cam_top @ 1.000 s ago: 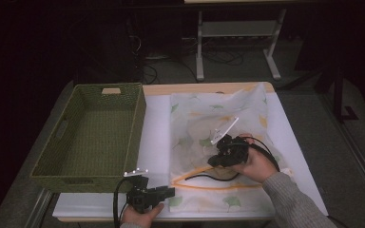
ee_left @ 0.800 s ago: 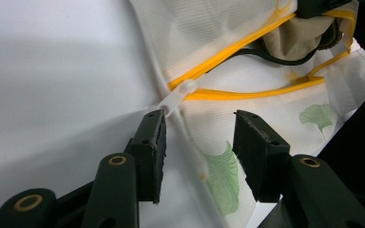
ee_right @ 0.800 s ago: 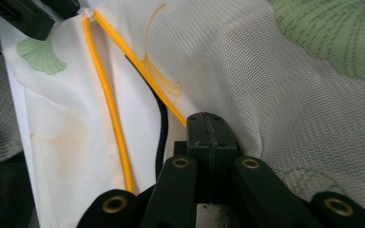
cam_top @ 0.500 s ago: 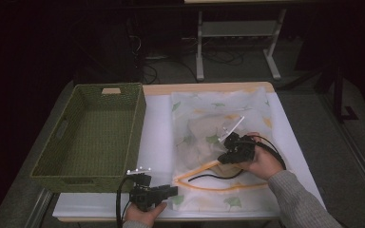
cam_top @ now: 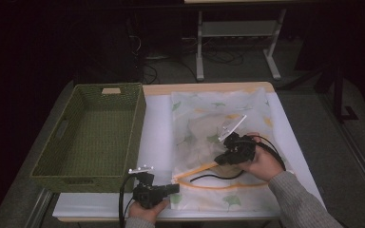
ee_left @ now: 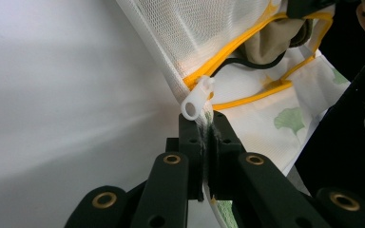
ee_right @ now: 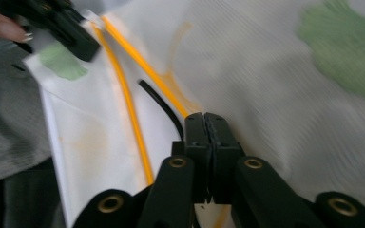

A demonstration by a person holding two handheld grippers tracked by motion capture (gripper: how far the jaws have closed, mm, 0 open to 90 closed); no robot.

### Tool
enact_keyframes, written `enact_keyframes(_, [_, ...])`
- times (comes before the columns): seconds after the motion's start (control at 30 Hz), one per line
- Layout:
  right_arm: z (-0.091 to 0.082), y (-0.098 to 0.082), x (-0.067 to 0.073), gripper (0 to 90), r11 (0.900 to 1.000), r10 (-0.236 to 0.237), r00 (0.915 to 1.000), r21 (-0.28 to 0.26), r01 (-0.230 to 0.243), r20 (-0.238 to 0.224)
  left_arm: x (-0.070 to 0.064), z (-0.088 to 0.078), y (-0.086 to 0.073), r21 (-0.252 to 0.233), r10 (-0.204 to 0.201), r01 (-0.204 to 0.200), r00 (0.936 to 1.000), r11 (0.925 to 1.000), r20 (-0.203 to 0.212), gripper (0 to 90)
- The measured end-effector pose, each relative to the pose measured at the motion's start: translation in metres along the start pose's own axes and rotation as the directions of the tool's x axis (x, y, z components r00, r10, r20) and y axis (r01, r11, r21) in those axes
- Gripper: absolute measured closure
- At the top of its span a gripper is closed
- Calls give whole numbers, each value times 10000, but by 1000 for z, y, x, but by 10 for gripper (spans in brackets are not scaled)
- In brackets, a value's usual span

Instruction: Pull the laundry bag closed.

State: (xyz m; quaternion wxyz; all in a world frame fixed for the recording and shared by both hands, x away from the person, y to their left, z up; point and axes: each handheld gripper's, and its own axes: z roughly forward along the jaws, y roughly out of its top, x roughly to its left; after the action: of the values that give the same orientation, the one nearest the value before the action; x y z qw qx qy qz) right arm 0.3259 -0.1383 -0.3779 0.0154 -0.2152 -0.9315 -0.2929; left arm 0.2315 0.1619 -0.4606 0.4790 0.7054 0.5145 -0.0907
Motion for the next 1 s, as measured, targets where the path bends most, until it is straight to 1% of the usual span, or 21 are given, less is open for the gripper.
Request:
enact_keyframes(0.03, [0, 3, 4, 842, 9999, -135, 9999, -4, 135, 16, -1, -1, 0, -61, -1, 2, 10000, 10000, 69, 863])
enact_keyframes(0.07, [0, 7, 8, 827, 9998, -205, 9998, -47, 205, -57, -3, -1, 0, -118, 88, -87, 9999, 9999, 73, 862])
enact_keyframes(0.1, [-1, 12, 12, 826, 9994, -294, 9993, -171, 290, -248, -4, -1, 0, -158, 157, -156, 9998, 9998, 73, 862])
enact_keyframes(0.13, [-1, 15, 15, 825, 9992, -327, 9989, -228, 319, -343, -5, -2, 1, -202, 276, -274, 9995, 9994, 124, 862])
enact_keyframes(0.2, [2, 24, 21, 821, 9982, -514, 9968, -355, 493, -613, -7, -1, 1, -252, 367, -363, 9992, 9990, 132, 863])
enact_keyframes(0.3, [9, 36, 31, 821, 9975, -677, 9944, -245, 659, -813, -9, 0, 2, -330, 420, -412, 9988, 9986, 234, 863])
enact_keyframes(0.4, [19, 47, 37, 830, 9956, -939, 9905, -121, 932, -1001, -11, 1, 2, -376, 528, -519, 9983, 9979, 249, 863])
enact_keyframes(0.5, [30, 56, 43, 858, 9939, -1077, 9863, 112, 1100, -1251, -12, 2, 2, -386, 633, -624, 9977, 9973, 232, 863])
enact_keyframes(0.57, [37, 61, 45, 875, 9928, -1132, 9824, 216, 1177, -1488, -14, 3, 3, -400, 703, -693, 9972, 9968, 240, 863])
enact_keyframes(0.67, [46, 67, 47, 877, 9918, -1128, 9796, 408, 1212, -1665, -15, 5, 2, -500, 746, -731, 9968, 9961, 289, 863])
enact_keyframes(0.77, [53, 69, 48, 878, 9902, -1183, 9766, 523, 1296, -1797, -17, 8, 3, -487, 840, -826, 9961, 9954, 271, 863])
enact_keyframes(0.9, [56, 70, 45, 885, 9899, -1092, 9765, 685, 1238, -1856, -20, 15, 4, -365, 1100, -1091, 9937, 9934, 219, 863])
enact_keyframes(1.0, [55, 68, 42, 887, 9912, -911, 9786, 778, 1070, -1845, -23, 21, 6, -317, 1216, -1209, 9923, 9922, 213, 862])
